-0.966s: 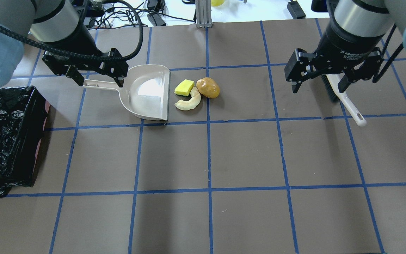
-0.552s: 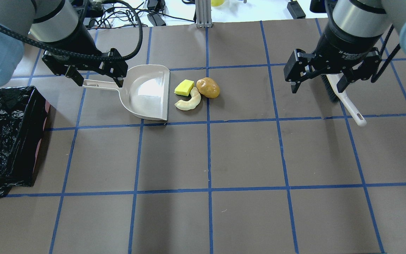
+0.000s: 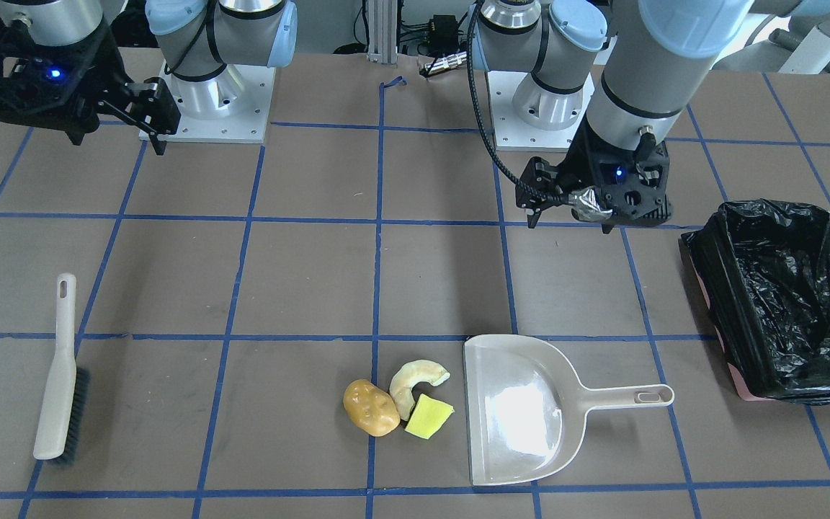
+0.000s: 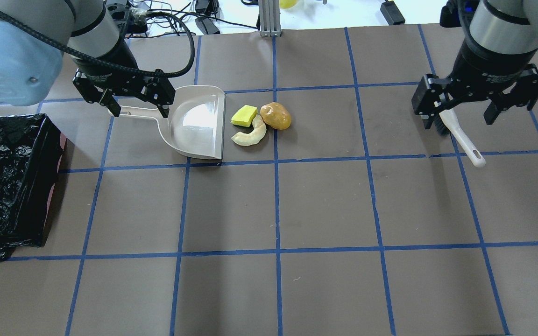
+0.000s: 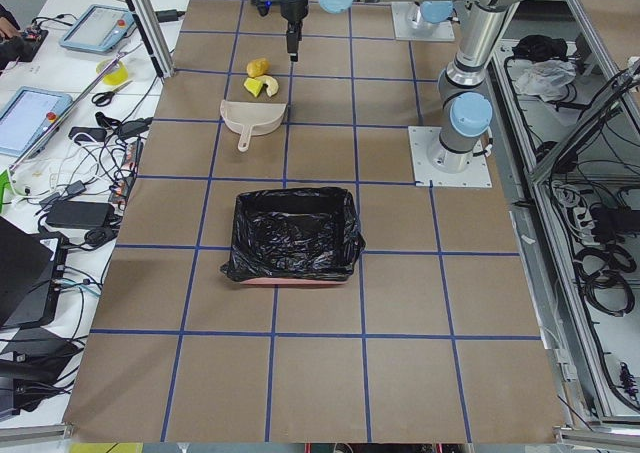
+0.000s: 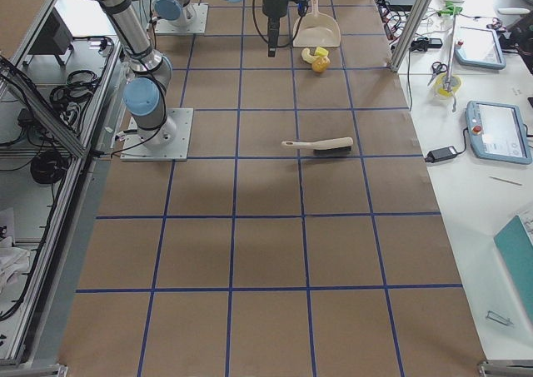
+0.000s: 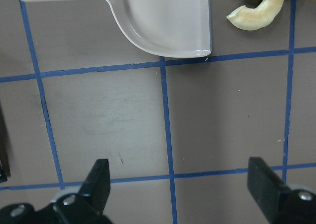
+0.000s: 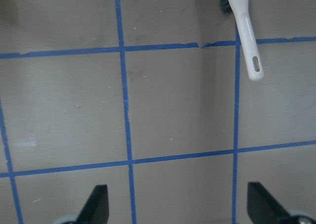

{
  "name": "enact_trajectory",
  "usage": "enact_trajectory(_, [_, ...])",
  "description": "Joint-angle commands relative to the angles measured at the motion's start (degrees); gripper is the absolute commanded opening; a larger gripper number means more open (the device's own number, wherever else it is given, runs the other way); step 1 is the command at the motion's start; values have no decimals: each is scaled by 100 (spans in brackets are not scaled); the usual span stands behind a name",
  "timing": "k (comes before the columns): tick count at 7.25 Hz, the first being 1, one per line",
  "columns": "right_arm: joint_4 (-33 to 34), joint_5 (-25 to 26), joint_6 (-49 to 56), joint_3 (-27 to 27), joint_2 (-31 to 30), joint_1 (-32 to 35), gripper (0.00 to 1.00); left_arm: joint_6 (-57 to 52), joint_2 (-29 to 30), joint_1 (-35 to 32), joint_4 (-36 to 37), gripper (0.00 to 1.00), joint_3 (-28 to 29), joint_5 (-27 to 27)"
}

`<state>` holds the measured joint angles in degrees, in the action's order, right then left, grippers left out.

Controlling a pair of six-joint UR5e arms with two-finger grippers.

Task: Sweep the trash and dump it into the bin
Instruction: 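Move the left gripper to the dustpan handle while the right gripper approaches the brush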

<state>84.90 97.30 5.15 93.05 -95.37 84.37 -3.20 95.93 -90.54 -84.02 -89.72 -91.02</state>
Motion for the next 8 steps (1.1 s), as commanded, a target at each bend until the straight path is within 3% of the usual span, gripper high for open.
enact_trajectory(1, [192, -10, 1422, 46, 18, -857, 100, -641, 599, 132, 587, 100, 85, -274])
enact_trajectory(3, [526, -1, 2355, 55, 272, -1167, 100, -2027, 1005, 281, 1104, 100, 121, -285])
enact_trajectory(5, [1061, -18, 2841, 64, 868, -1483, 100, -3355, 1312, 606, 1150, 100, 208, -268])
enact_trajectory(6, [1369, -36, 2912, 203, 1097, -1511, 100, -4528, 1505, 668, 1351, 100, 270, -268])
enact_trajectory(8, [2579, -62, 3176, 790, 1432, -1520, 100, -6080, 1726, 695, 1624, 100, 280, -276])
